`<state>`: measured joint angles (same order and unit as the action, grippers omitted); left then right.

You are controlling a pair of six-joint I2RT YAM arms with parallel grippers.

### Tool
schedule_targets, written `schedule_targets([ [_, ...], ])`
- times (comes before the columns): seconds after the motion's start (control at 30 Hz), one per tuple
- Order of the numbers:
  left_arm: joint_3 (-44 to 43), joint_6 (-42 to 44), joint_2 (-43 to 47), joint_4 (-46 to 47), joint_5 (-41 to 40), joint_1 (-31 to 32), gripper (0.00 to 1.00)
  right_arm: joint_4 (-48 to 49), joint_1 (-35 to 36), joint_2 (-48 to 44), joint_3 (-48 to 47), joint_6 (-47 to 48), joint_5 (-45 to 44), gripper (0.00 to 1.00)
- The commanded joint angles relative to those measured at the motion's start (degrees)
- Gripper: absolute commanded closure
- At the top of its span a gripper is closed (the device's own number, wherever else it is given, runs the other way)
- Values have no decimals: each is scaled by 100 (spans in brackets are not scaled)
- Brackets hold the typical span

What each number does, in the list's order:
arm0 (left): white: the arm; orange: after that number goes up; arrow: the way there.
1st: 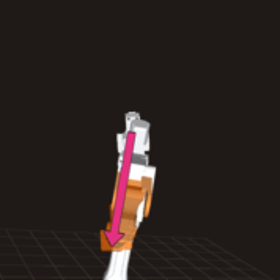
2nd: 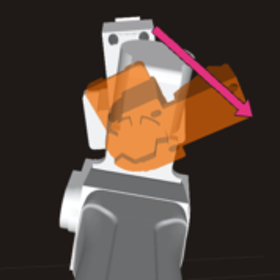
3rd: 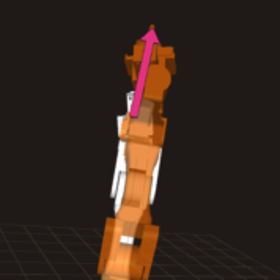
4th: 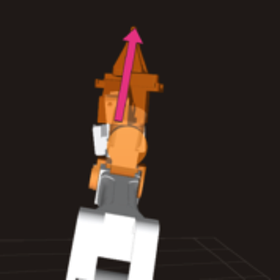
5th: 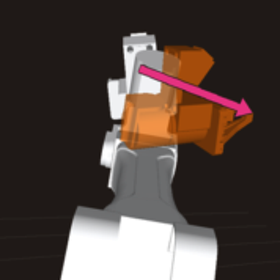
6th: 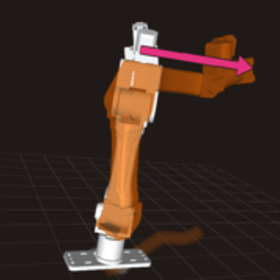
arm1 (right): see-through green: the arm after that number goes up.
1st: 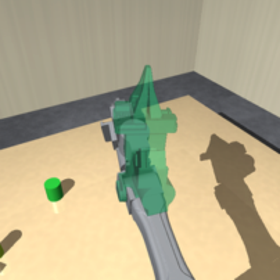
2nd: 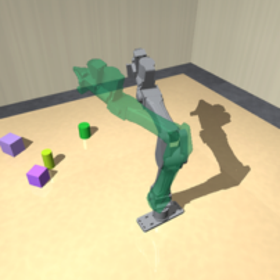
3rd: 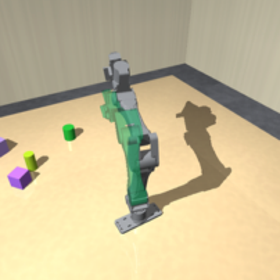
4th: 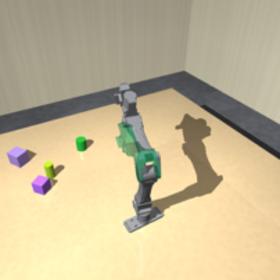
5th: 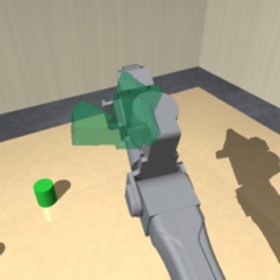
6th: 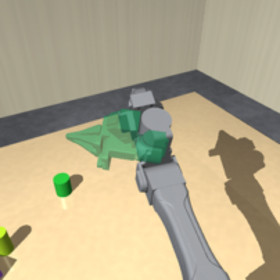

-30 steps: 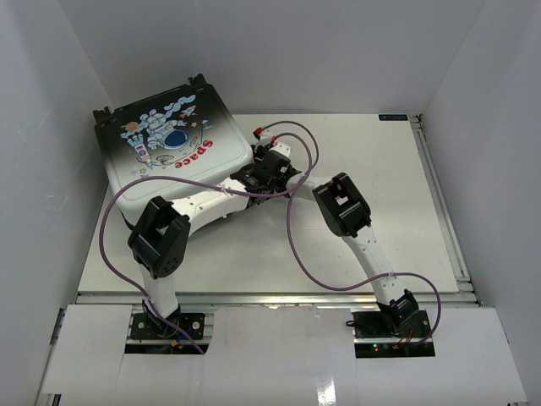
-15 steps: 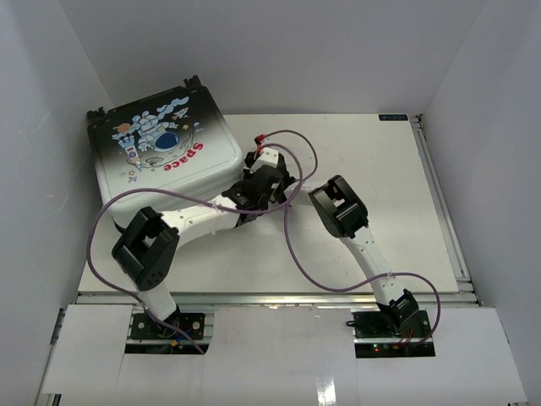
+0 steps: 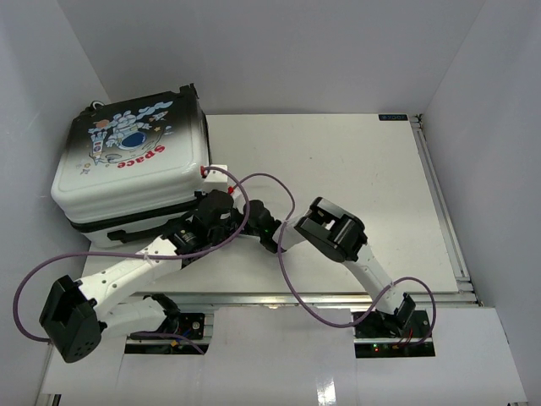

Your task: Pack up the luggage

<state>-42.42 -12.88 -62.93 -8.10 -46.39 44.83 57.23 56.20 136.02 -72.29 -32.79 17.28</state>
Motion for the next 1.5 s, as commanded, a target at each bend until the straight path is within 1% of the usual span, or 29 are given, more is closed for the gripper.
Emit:
schedule_targets([
  [0.0, -247, -158, 791, 1339, -171, 96, 100, -808, -612, 113, -148, -590, 712, 92],
  [0.07, -211, -210, 798, 1252, -99, 96, 100, -1174, -855, 259, -668, -631, 881, 91],
  [0.13, -173, -253, 779, 1179, -128, 96, 100, -1207, -963, 334, -722, -698, 866, 81],
  [0.2, -119, -345, 782, 1088, -281, 96, 100, -1105, -1070, 256, -544, -707, 668, 71],
  [0.23, -77, -400, 808, 1074, -319, 96, 100, -1110, -1108, 222, -490, -693, 568, 67],
  [0.27, 29, -471, 864, 1073, -389, 96, 100, -1117, -1213, 208, -496, -686, 574, 66],
  [0.3, 127, -502, 888, 1108, -426, 90, 100, -1095, -1329, 189, -532, -708, 609, 67],
  [0.33, 192, -526, 907, 1124, -453, 87, 100, -1062, -1430, 161, -572, -726, 641, 71],
  [0.4, 263, -567, 937, 1116, -501, 88, 100, -973, -1596, 99, -674, -737, 750, 84],
  [0.43, 275, -572, 920, 1112, -535, 92, 100, -878, -1651, 91, -799, -695, 1015, 85],
  [0.47, 289, -576, 902, 1109, -564, 96, 100, -762, -1699, 73, -910, -645, 1276, 85],
  [0.53, 317, -580, 816, 1146, -573, 96, 100, -366, -1691, -73, -912, -459, 1668, 72],
  [0.6, 360, -631, 721, 1206, -545, 89, 100, -348, -1682, -109, -903, -399, 1667, 66],
  [0.67, 402, -668, 620, 1285, -480, 96, 100, -429, -1691, 23, -1212, -391, 1607, 64],
  [0.73, 479, -698, 555, 1449, -372, 96, 100, -675, -1708, 411, -1971, -542, 1602, 64],
  [0.83, 492, -581, 401, 1836, -189, 81, 100, -1074, -1623, 1185, -3006, -688, 1605, 67],
  [0.93, 306, -433, 29, 1987, 57, 69, 100, -1692, -1380, 1549, -3780, -456, 1496, 69],
  [1.07, 62, -461, -413, 1919, -13, 44, 100, -1915, -1075, 1688, -3799, -239, 1172, 69],
  [1.23, -157, -511, -841, 2023, 78, -53, 100, -1674, -817, 1948, -3725, -319, 1258, 70],
  [1.4, -645, -351, -1339, 2040, 48, -62, 100, -2149, -484, 2006, -3948, 212, 1156, 71],
  [1.47, -741, -284, -1533, 2068, -28, -66, 100, -2162, -426, 2057, -3989, 224, 1184, 71],
])
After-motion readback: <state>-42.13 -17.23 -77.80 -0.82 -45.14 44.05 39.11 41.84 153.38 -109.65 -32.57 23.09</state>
